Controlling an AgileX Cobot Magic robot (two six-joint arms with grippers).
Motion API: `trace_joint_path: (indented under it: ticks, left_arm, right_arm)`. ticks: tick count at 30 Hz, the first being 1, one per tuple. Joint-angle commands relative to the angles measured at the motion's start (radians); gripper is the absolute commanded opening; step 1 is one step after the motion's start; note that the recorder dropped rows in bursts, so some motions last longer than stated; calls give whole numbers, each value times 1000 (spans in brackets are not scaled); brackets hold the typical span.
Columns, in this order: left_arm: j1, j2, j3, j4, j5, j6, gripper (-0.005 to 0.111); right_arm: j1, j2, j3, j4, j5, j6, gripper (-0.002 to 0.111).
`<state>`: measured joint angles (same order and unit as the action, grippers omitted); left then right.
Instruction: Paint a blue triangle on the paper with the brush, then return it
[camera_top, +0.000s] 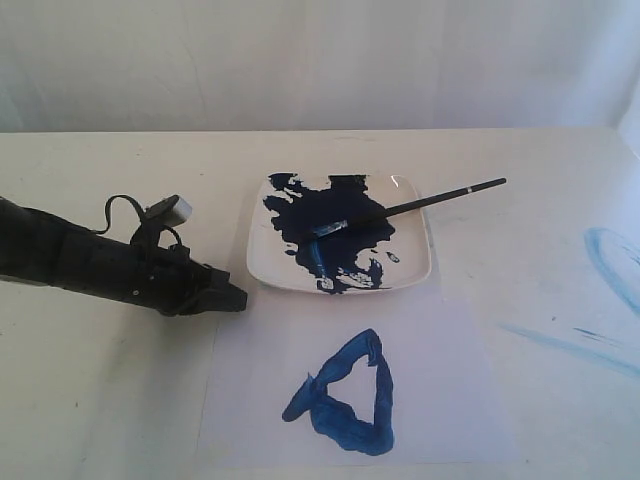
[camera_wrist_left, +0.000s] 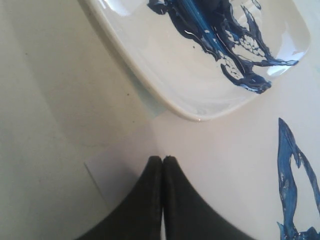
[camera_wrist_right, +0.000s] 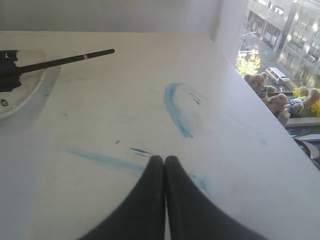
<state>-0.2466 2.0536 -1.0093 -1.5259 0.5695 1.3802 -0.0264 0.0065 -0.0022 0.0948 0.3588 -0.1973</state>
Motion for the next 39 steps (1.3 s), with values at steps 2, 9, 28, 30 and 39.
trace_joint_path:
  ticks: [2,9,28,30,39]
  left_arm:
    - [-6,17,6,2,-2,-11,0]
    - [-6,17,6,2,-2,-11,0]
    - [-6,17,6,2,-2,-11,0]
    - [-6,17,6,2,-2,-11,0]
    - [-6,17,6,2,-2,-11,0]
  right_arm:
    - [58,-7,2,5,-3,-5,0]
    - [147,-7,2,5,-3,-5,0]
    - [189,-7,2,5,-8,45,0]
    - [189,-7,2,5,-8,45,0]
    - [189,-7,2,5,-8,45,0]
